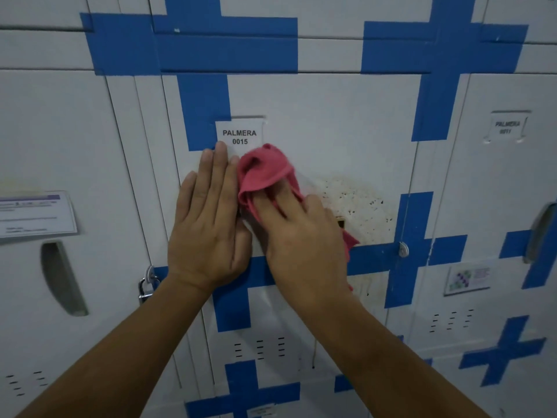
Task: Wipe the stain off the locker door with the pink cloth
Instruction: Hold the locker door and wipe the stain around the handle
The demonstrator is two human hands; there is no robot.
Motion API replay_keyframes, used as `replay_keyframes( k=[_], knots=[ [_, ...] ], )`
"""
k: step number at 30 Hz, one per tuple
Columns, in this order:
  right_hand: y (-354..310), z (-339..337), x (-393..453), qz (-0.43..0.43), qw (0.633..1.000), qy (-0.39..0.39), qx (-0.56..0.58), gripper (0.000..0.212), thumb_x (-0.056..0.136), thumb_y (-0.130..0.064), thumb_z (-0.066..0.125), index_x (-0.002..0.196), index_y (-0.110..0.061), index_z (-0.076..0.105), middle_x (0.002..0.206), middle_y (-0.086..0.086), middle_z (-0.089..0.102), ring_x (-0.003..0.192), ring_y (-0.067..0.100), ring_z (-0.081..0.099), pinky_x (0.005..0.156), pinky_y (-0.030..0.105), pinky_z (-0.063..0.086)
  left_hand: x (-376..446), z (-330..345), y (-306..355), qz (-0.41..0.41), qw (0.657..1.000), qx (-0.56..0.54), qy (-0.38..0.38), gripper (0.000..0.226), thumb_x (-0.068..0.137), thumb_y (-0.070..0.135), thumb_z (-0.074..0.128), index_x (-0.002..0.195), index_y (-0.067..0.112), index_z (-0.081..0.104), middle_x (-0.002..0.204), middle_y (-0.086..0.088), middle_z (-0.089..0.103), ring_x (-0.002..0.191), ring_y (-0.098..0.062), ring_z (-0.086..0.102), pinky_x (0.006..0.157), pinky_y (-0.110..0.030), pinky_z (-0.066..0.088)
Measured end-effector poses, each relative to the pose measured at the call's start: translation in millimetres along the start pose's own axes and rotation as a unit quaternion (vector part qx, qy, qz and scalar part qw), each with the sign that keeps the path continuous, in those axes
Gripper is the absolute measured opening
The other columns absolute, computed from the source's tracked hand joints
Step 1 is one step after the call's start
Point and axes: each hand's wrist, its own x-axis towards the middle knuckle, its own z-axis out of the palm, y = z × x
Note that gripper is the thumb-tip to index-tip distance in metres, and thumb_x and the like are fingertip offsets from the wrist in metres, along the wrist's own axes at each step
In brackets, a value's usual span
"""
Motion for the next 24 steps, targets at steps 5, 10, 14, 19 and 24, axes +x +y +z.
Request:
replay_keyframes(
  k=[5,10,14,19,24],
  knots=[
    [22.8,-2.0,-28.2,-0.005,0.999,-0.025,-0.025,0.042,0.083,-0.007,0.067,0.124,-0.017,0.065,0.108,0.004,0.07,0.074,0.027,0.06,0.069,0.04,0.053,-0.3,-0.1,0.3,0.005,1.0,0.016,-0.006,0.073,0.087,0.023,0.035,0.154,-0.005,0.023,0.163,-0.022,0.015,0.154,-0.031,0.008,0.126,-0.044,0.005],
    [17.5,-11.4,-5.2,0.101,0.995,0.021,-0.015,0.045,0.086,-0.009,0.066,0.131,-0.013,0.061,0.117,0.007,0.069,0.071,0.026,0.06,0.065,0.038,0.053,-1.6,1.0,2.8,0.009,0.999,0.046,-0.013,0.069,0.094,0.026,0.035,0.155,-0.002,0.021,0.164,-0.02,0.012,0.154,-0.033,0.008,0.126,-0.046,0.006],
    [-3.0,-3.6,-9.5,0.058,0.998,-0.015,-0.012,0.052,0.086,-0.015,0.069,0.136,-0.017,0.056,0.124,0.006,0.066,0.066,0.024,0.059,0.061,0.037,0.053,-1.1,2.7,4.0,0.012,0.998,0.057,-0.015,0.066,0.1,0.034,0.031,0.156,0.001,0.018,0.164,-0.021,0.011,0.154,-0.033,0.008,0.126,-0.047,0.005],
    [17.0,-8.9,-46.8,0.102,0.993,-0.057,-0.007,0.05,0.083,-0.011,0.074,0.131,-0.019,0.061,0.108,0.003,0.07,0.064,0.023,0.06,0.054,0.037,0.057,-0.9,2.5,4.3,0.014,0.997,0.068,-0.023,0.071,0.097,0.033,0.035,0.156,0.0,0.018,0.164,-0.021,0.008,0.154,-0.035,0.007,0.126,-0.047,0.004],
    [22.4,-19.0,-19.0,0.163,0.987,-0.007,0.007,0.043,0.093,-0.017,0.063,0.135,-0.018,0.057,0.118,0.003,0.069,0.065,0.022,0.058,0.056,0.035,0.055,-1.5,1.9,5.6,0.012,0.997,0.074,-0.029,0.071,0.096,0.034,0.034,0.156,-0.001,0.018,0.164,-0.02,0.005,0.154,-0.035,0.005,0.126,-0.047,0.003]
  ],
)
